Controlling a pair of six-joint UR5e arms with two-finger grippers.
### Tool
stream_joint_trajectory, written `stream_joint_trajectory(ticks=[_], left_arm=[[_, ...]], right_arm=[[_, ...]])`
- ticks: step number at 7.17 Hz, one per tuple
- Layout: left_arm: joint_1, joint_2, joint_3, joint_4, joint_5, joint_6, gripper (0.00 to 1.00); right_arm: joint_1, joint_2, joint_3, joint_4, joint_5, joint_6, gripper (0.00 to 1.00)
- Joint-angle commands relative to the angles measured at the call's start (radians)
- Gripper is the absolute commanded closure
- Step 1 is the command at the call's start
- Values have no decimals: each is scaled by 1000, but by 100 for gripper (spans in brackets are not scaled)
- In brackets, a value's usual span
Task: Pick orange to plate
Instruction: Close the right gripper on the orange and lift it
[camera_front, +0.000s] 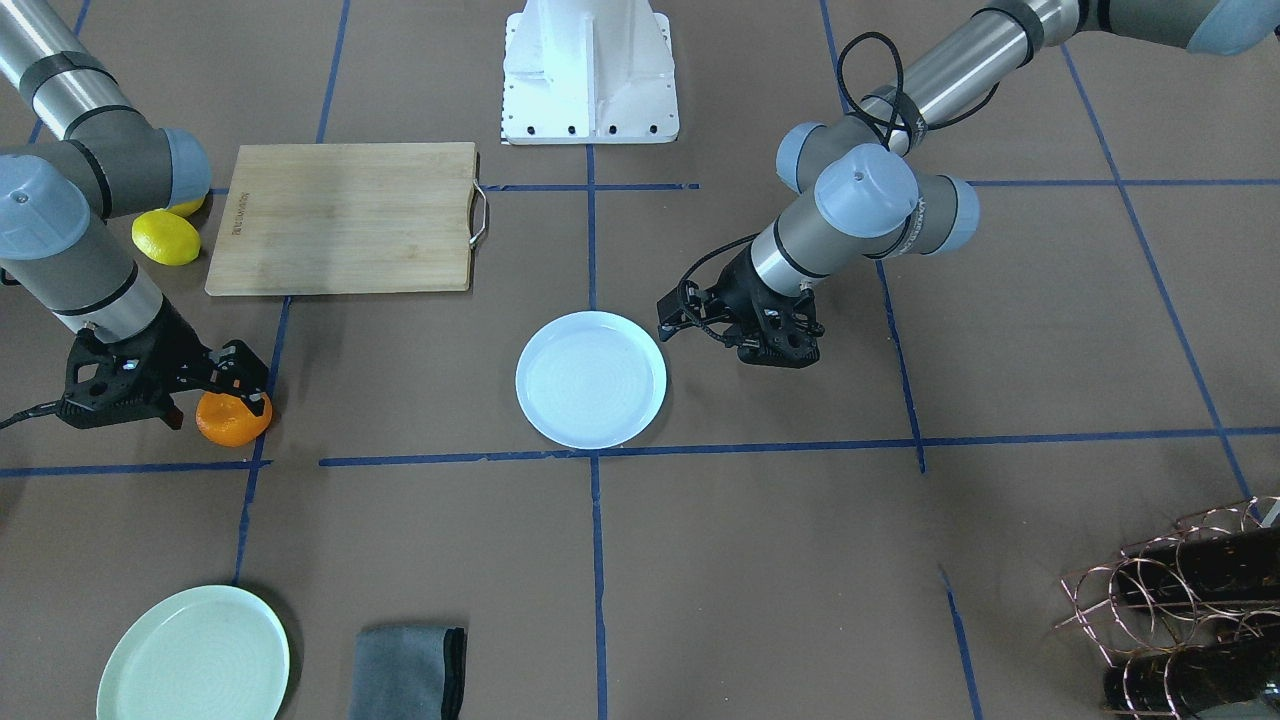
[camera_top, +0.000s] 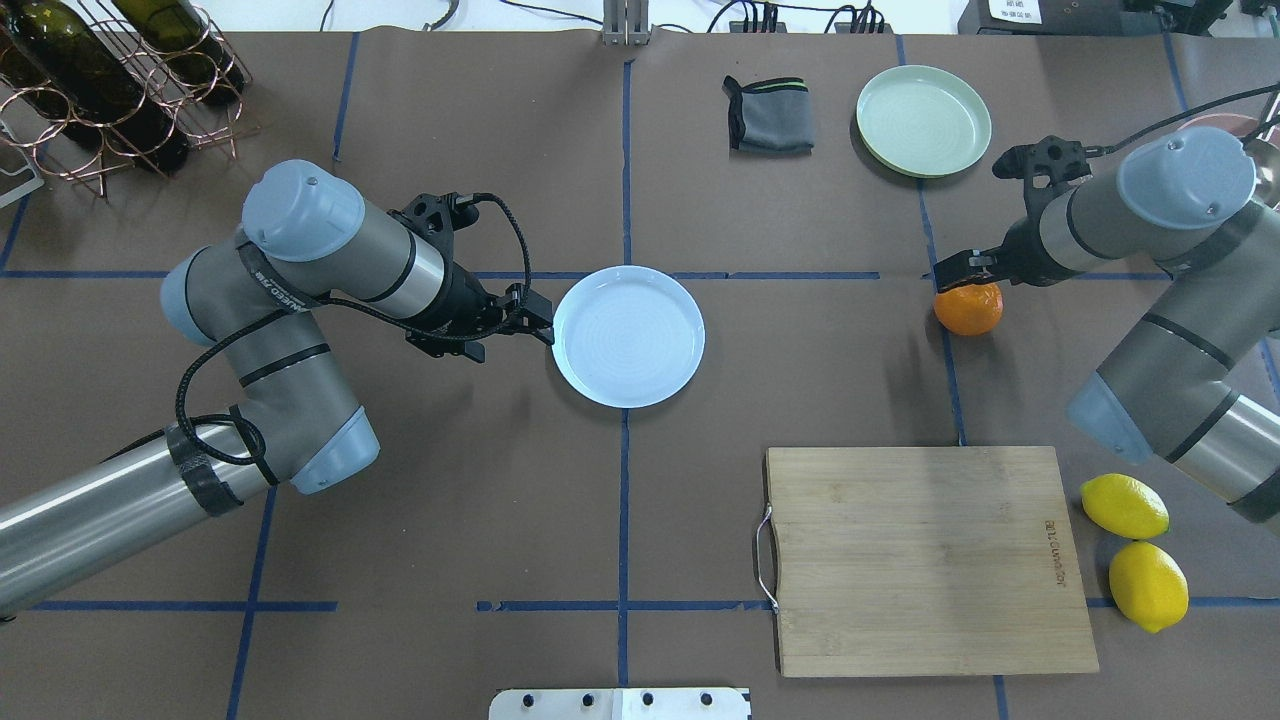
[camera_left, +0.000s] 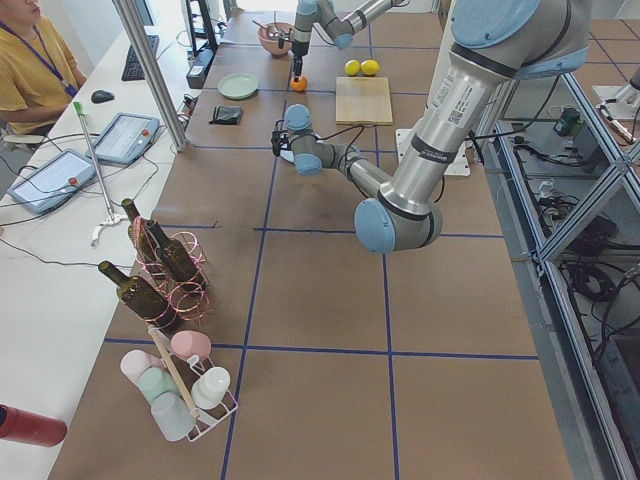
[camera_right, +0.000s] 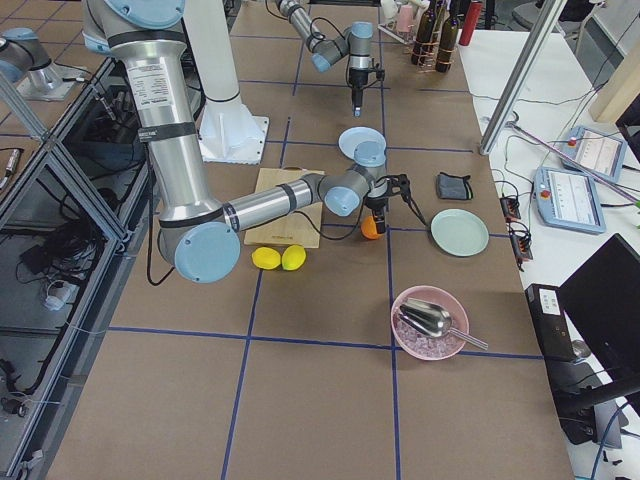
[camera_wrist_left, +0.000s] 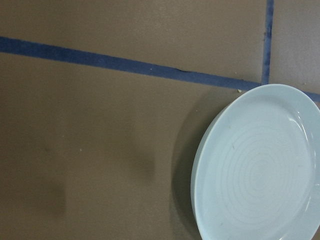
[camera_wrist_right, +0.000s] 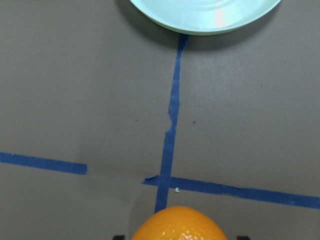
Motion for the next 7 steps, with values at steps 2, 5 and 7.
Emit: stream_joint_trajectory(ticks=[2,5,7], left_arm=[[0,1,0,0,0,1,0],[0,2,-5,0,0,1,0],[0,2,-6,0,0,-1,0]], right_arm=[[-29,0,-11,0,-7,-1,0],[-37,1,-46,0,-16,-2,0],[-40,13,-48,-3,-13,-1,0]])
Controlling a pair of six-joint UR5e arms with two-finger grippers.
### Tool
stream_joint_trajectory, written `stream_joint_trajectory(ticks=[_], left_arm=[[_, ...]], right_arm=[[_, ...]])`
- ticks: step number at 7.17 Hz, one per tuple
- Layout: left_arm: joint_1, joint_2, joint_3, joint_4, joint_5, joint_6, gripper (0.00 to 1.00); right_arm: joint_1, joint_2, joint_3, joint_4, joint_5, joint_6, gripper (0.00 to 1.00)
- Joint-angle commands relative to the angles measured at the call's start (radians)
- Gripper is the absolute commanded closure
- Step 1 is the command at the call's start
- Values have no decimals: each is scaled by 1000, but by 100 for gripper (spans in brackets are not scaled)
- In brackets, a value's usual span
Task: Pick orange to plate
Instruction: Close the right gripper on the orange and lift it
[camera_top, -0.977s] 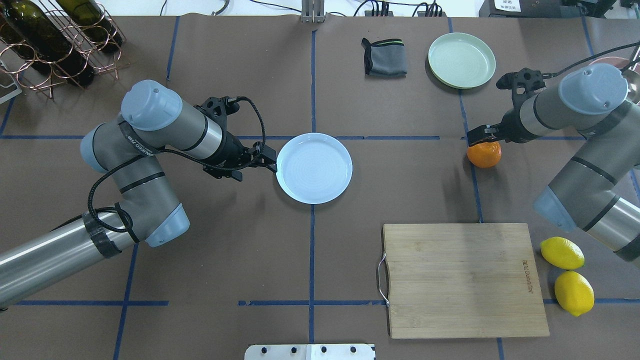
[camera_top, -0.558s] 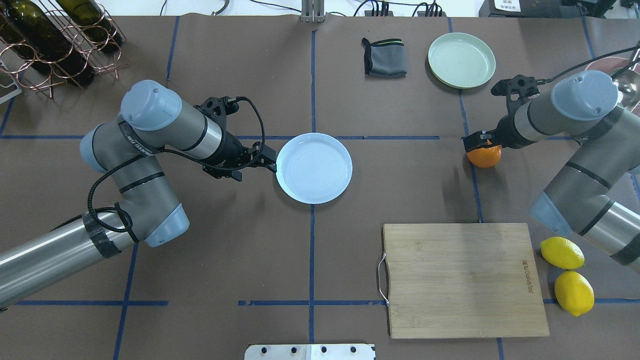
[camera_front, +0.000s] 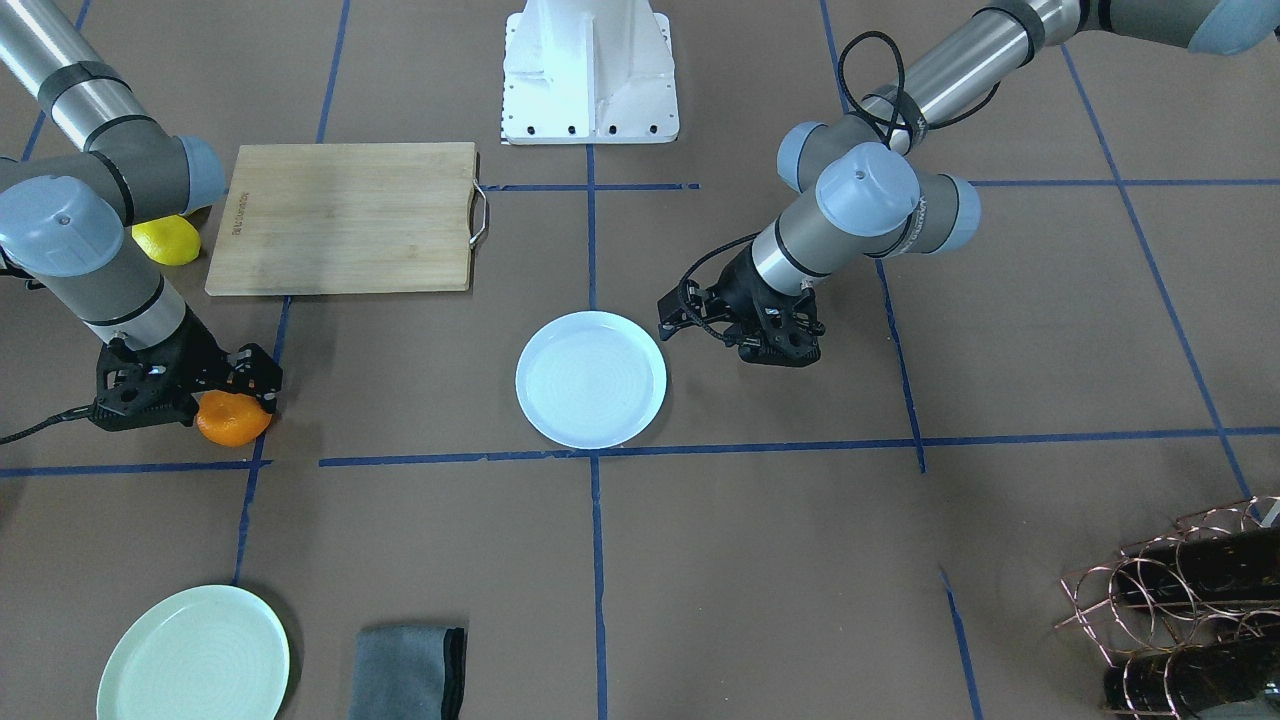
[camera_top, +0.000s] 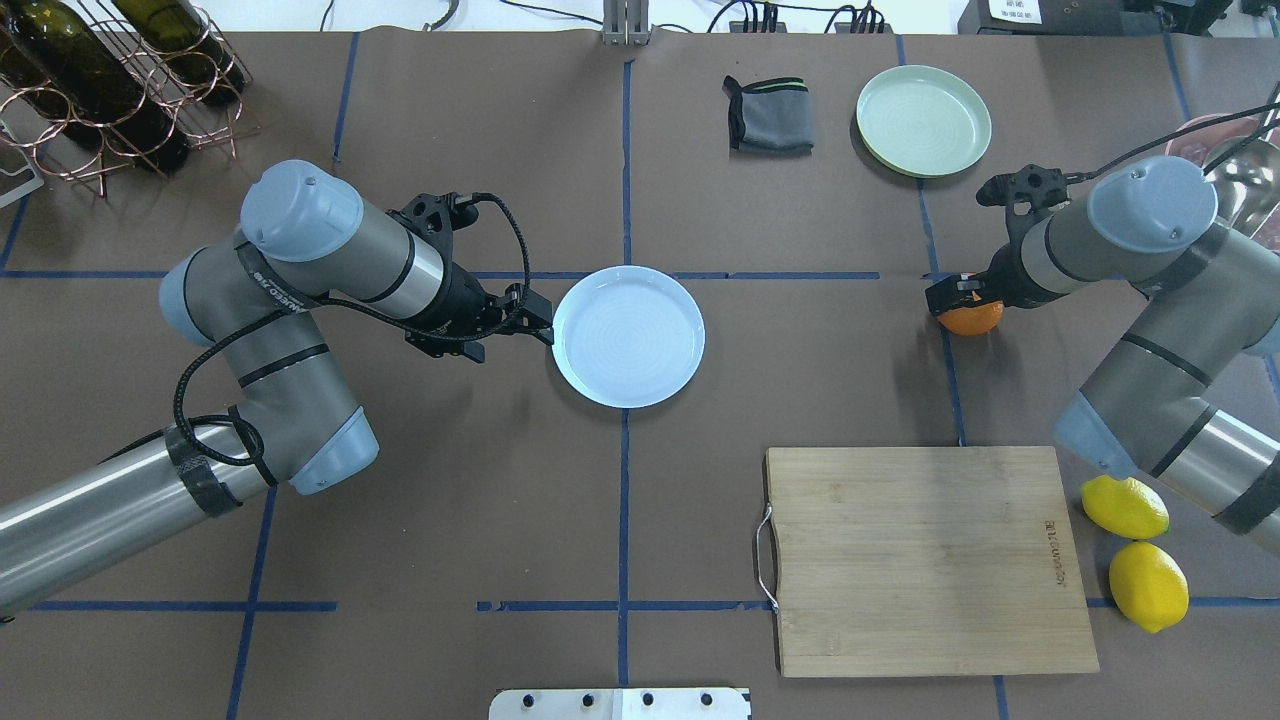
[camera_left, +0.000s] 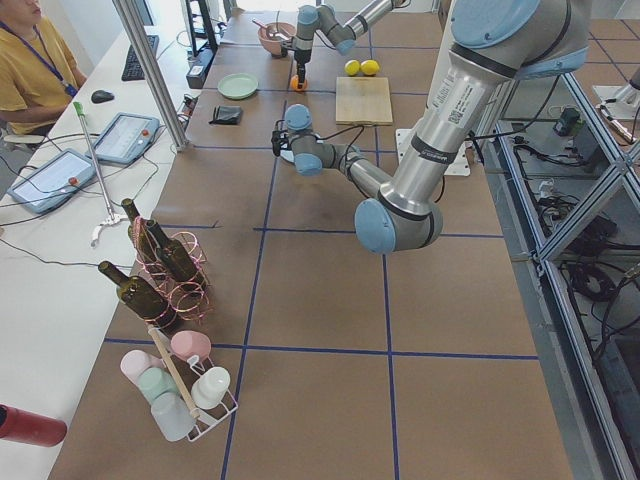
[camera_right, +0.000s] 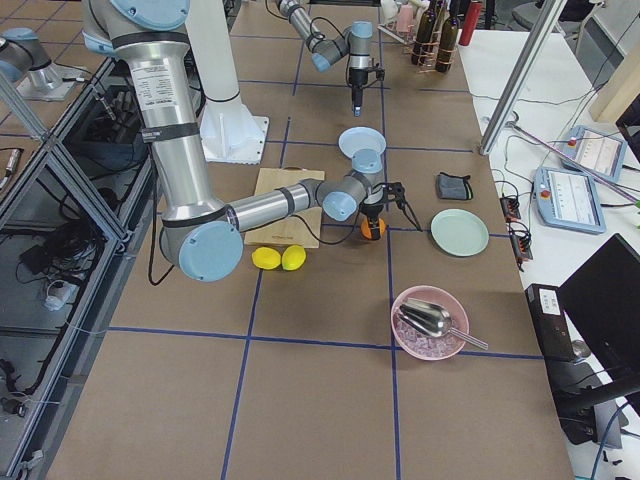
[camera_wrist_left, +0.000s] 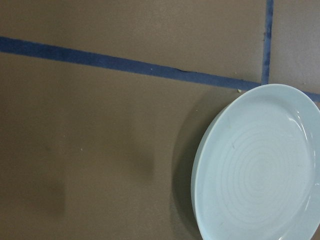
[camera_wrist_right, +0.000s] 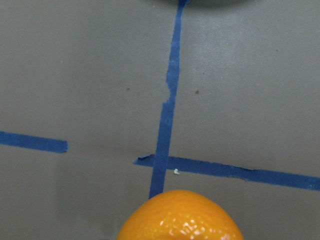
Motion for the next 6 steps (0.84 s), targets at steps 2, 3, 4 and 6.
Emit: stream_joint_trajectory(ticks=[2,3,4,6], left_arm=[[0,0,-1,0,0,-1,0],[0,0,-1,2,0,-1,0],[-2,2,-12,2,0,1,0],[-23,49,-106,3,-5,3,0]], right_arm=[[0,8,-3,-2,8,-1,88],[0,8,3,-1,18,-1,100],[4,14,38,-10,46,4,100],[-47,140,66,-15,48,284,100]])
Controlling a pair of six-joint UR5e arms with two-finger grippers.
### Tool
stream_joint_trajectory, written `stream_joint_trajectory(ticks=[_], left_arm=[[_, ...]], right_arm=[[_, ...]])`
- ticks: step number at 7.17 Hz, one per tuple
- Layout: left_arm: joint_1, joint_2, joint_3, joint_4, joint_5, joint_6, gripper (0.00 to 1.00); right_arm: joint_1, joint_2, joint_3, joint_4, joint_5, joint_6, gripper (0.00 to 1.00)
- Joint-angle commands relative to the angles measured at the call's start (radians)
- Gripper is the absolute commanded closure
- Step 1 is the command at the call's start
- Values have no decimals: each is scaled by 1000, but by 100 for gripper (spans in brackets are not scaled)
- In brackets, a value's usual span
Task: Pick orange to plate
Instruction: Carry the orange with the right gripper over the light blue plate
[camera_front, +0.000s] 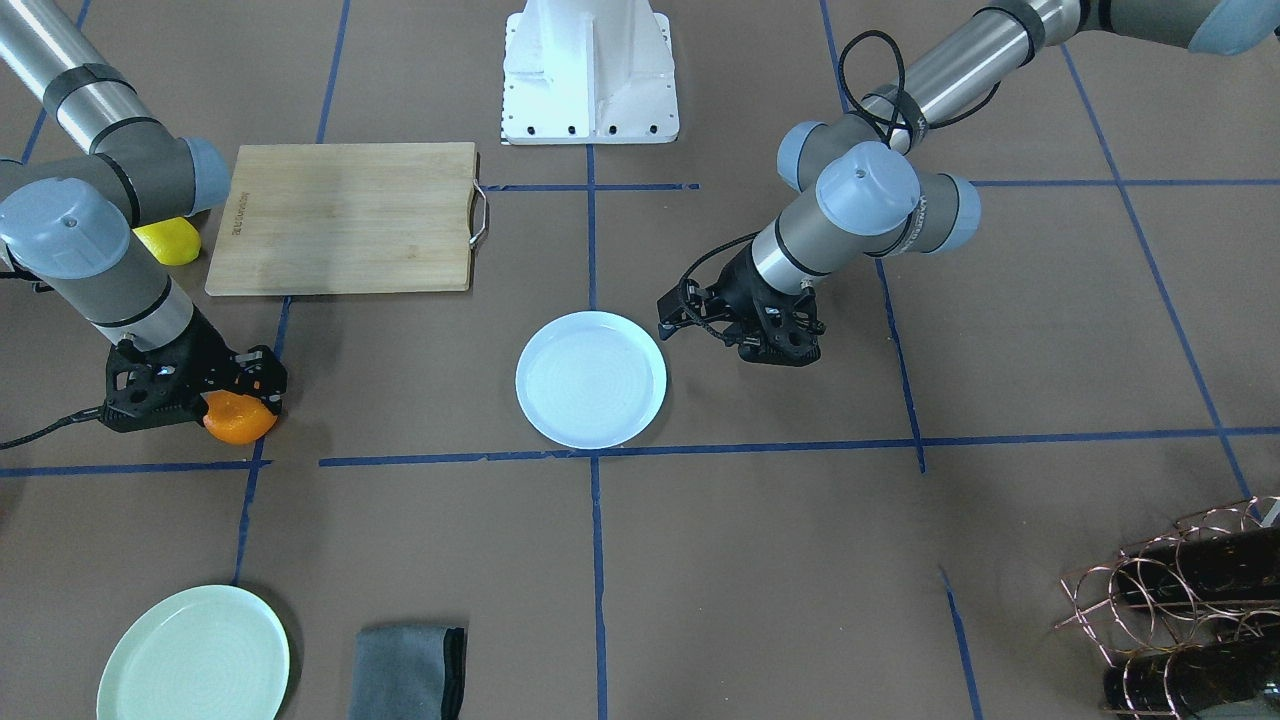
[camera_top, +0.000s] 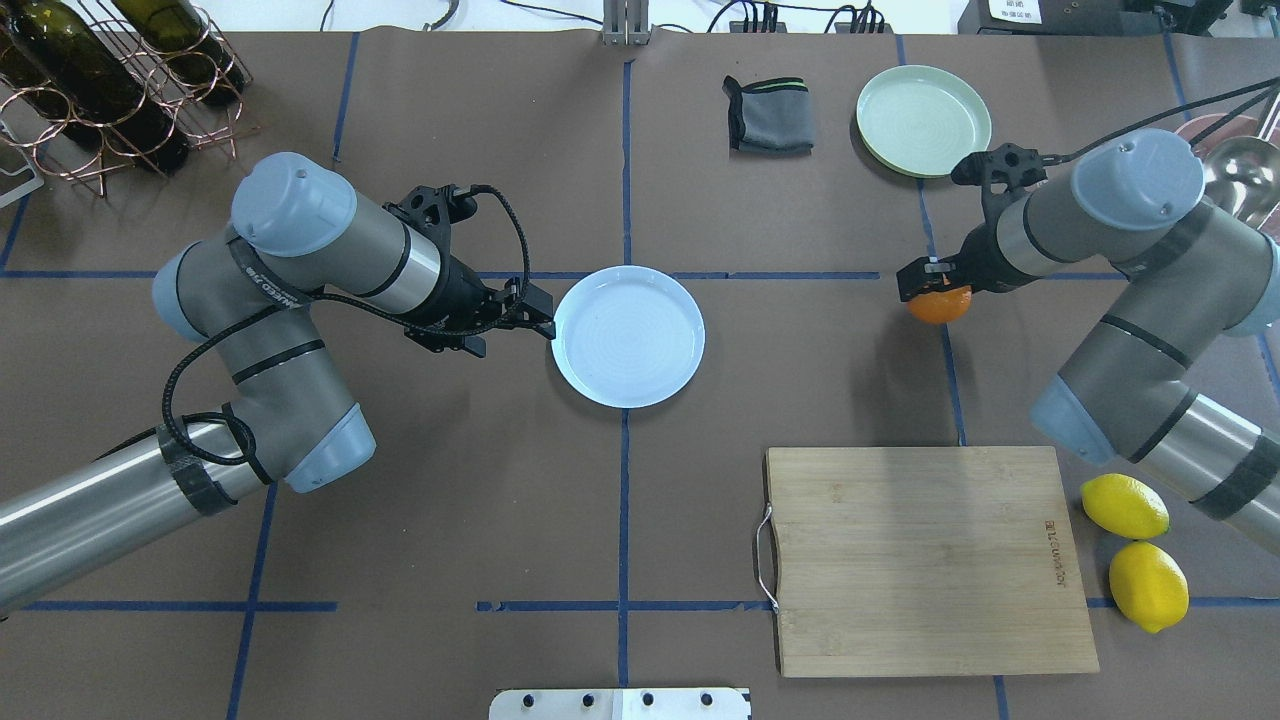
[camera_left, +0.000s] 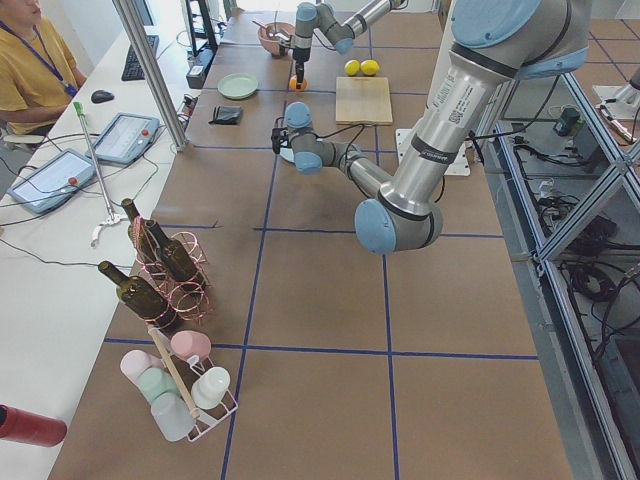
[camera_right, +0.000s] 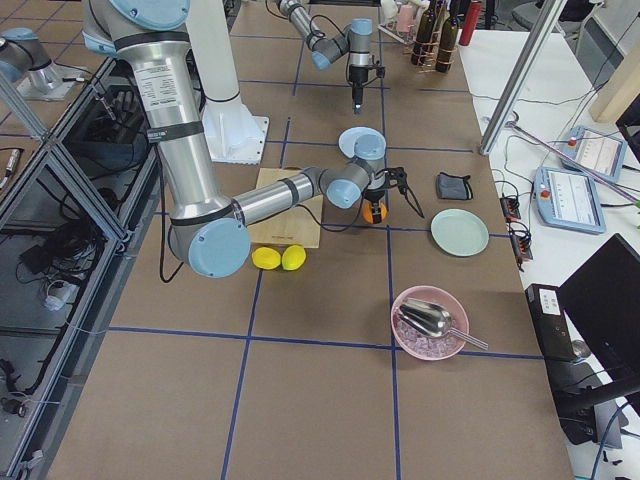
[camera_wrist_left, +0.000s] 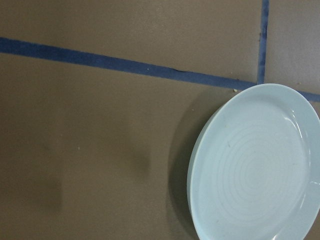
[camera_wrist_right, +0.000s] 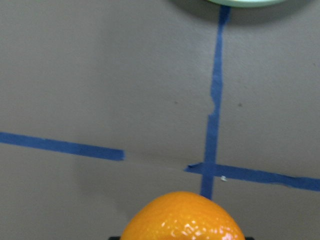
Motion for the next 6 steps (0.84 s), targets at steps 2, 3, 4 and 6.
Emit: stream_joint_trajectory(ticks=[2,3,4,6], left_arm=[[-27,61,-102,1,-8,2,0],[-26,61,-102,1,-8,2,0],[-24,61,-100,1,-5,2,0],[-23,61,-98,1,-3,-1,0]], right_arm=[[-138,190,17,-16,-31,364,100],[-213,247,-2,-21,-104,441,100],[-247,319,-39,-68,-146,524,100],[-273,384,-100,-133,-175,569,100]])
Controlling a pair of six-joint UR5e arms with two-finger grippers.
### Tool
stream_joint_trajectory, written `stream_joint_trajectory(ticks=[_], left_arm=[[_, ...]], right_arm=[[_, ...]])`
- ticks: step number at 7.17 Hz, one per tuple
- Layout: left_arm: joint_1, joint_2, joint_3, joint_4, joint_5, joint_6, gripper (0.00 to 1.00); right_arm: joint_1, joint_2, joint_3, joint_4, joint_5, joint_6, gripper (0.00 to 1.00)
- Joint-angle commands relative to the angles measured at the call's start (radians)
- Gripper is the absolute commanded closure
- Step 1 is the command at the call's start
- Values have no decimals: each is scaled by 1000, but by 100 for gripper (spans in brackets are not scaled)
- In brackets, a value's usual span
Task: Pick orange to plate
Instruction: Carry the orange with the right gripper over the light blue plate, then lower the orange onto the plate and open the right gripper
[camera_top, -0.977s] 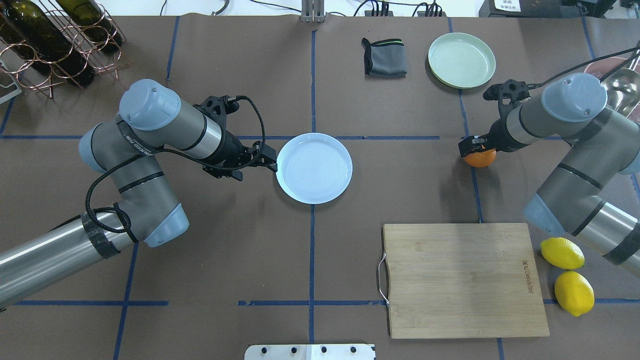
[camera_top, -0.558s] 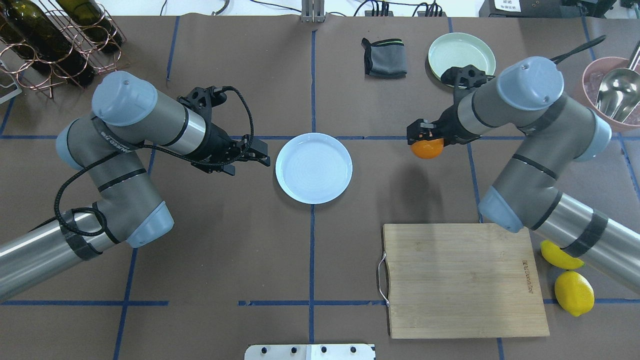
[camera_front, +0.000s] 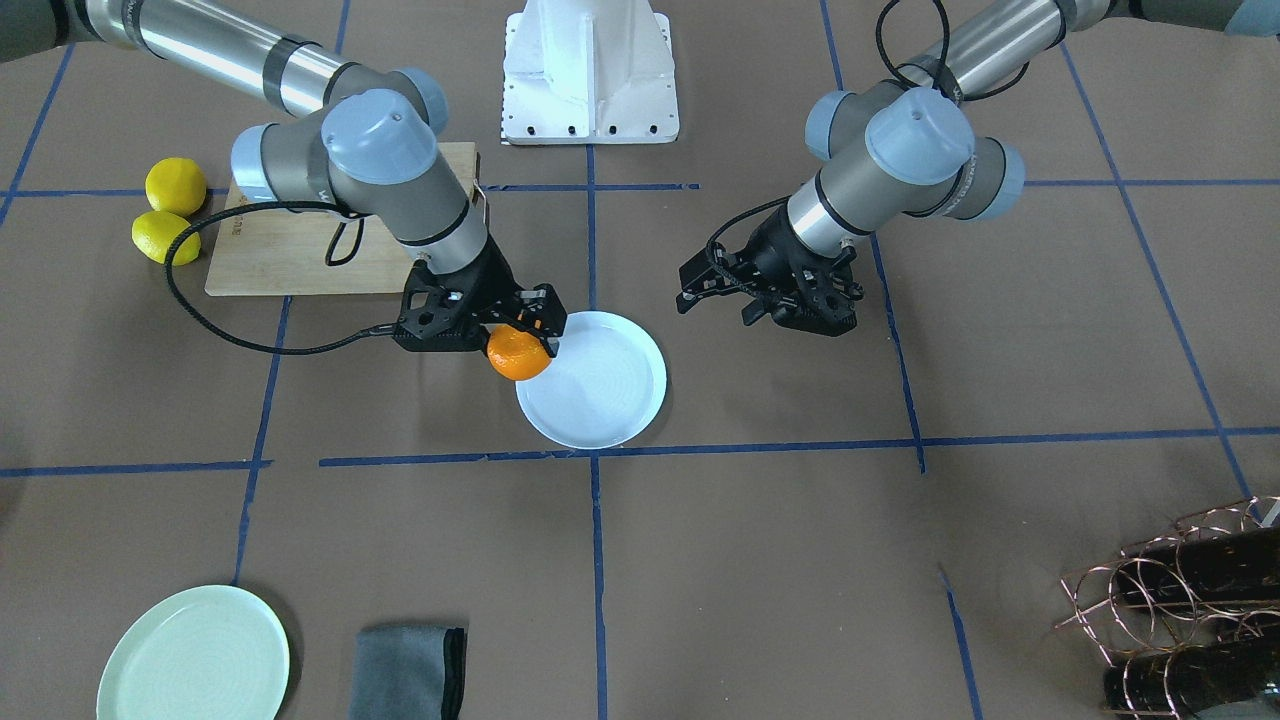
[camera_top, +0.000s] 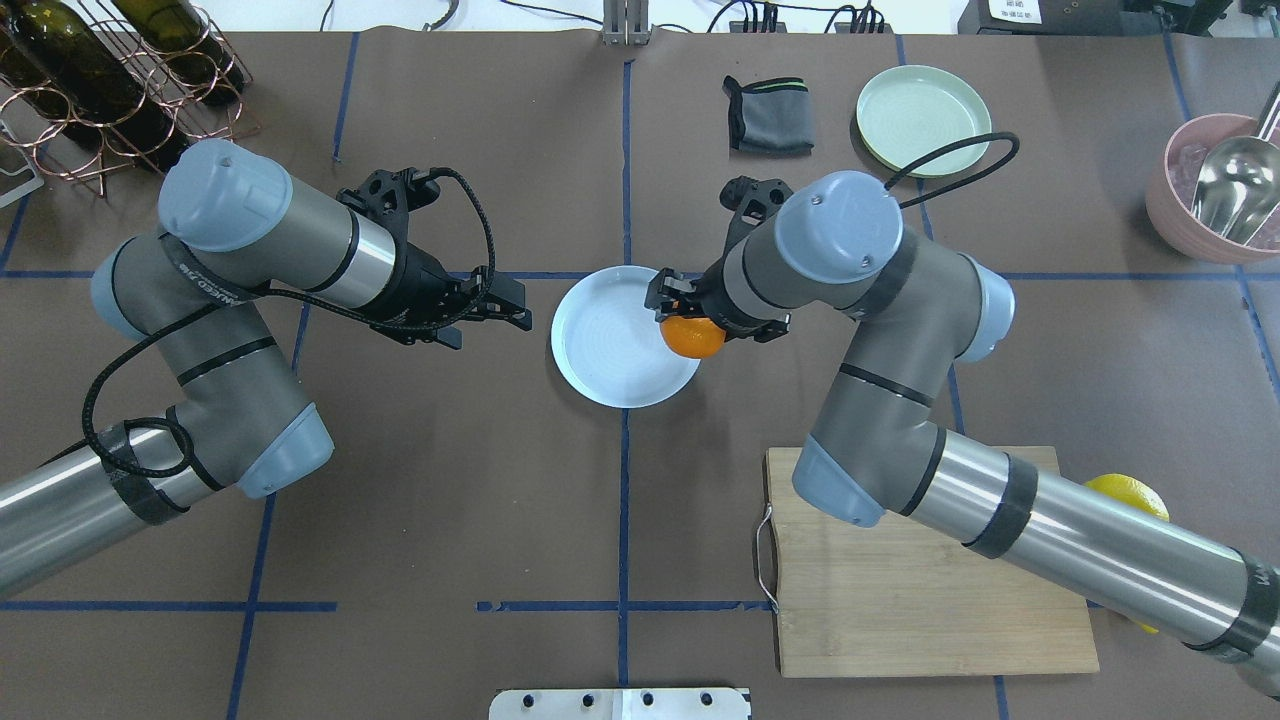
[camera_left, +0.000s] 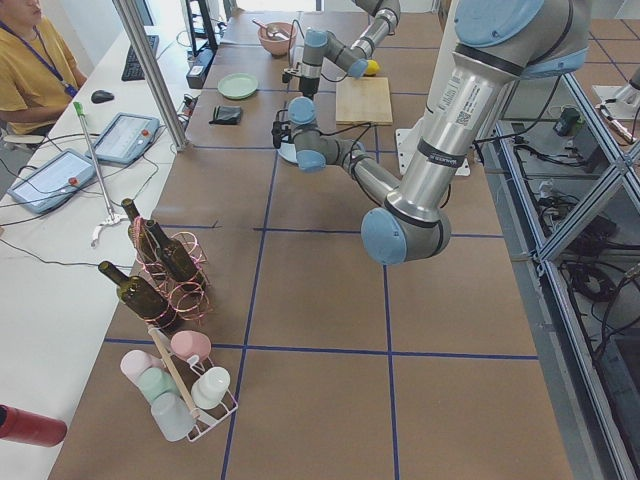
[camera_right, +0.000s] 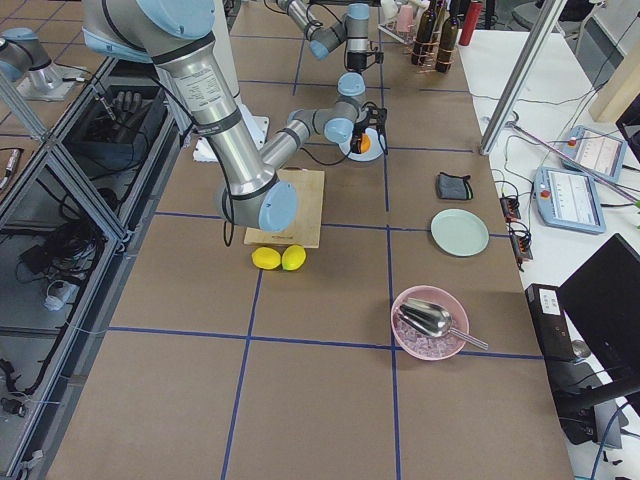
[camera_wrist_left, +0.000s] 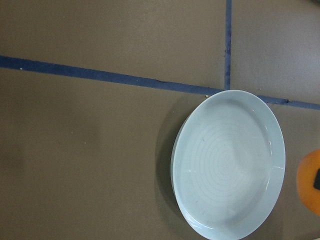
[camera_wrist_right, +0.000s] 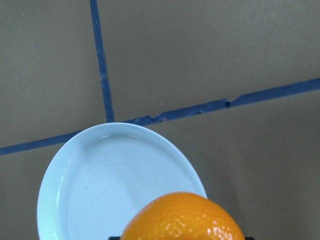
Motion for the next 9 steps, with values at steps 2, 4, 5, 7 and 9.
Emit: stream_joint_trajectory(ticks=[2,4,5,7,9], left_arm=[[1,2,0,0,1,-2,0],[1,2,0,0,1,-2,0],[1,2,0,0,1,-3,0],[-1,2,0,0,1,-2,0],[1,3,0,0,2,-3,0]], right_arm=[[-43,117,-122,-32,-89,40,100],[-49,130,-151,-51,-111,65,100],[-57,130,-154,-61,-134,82,100],[-66,134,-156,-61,-154,89,100],[-66,166,-197,-62,-156,90,100]])
